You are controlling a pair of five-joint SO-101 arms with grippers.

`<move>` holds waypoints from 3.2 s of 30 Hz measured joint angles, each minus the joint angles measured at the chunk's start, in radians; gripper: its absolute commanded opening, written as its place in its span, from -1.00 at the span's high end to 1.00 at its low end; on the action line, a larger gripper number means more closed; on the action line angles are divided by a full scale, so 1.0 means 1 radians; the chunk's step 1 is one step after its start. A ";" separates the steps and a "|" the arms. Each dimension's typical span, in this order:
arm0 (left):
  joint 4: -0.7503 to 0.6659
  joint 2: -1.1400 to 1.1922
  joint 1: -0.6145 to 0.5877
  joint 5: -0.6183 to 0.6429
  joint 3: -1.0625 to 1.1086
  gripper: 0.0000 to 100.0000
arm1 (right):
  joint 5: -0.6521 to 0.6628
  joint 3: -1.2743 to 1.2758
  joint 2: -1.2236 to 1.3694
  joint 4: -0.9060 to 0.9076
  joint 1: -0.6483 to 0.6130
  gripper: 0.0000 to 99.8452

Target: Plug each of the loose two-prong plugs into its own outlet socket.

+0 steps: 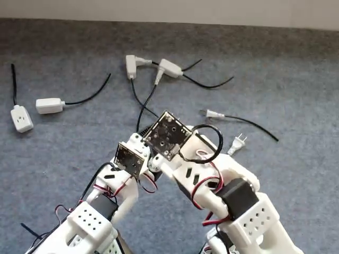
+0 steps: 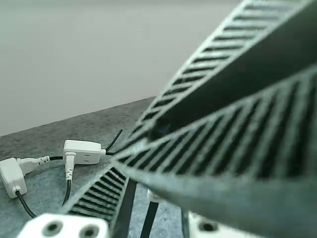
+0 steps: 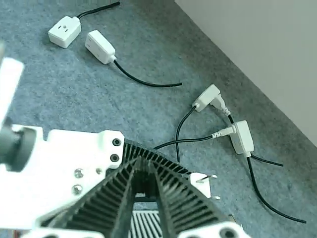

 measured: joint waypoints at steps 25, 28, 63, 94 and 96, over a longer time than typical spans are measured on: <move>0.339 -0.586 0.054 0.000 0.032 0.99 | 0.005 0.123 0.626 -0.586 0.559 0.99; 0.342 -0.598 0.037 0.000 0.032 0.99 | 0.005 0.121 0.598 -0.569 0.566 0.99; 1.366 0.442 -0.270 -0.310 -1.106 0.98 | -0.293 0.635 0.313 -0.339 0.933 0.99; 2.045 1.395 -0.270 -0.551 -1.803 0.98 | -0.293 0.640 0.310 -0.353 0.933 0.99; 2.042 1.428 -0.270 -0.551 -1.803 0.98 | -0.293 0.640 0.310 -0.353 0.933 0.99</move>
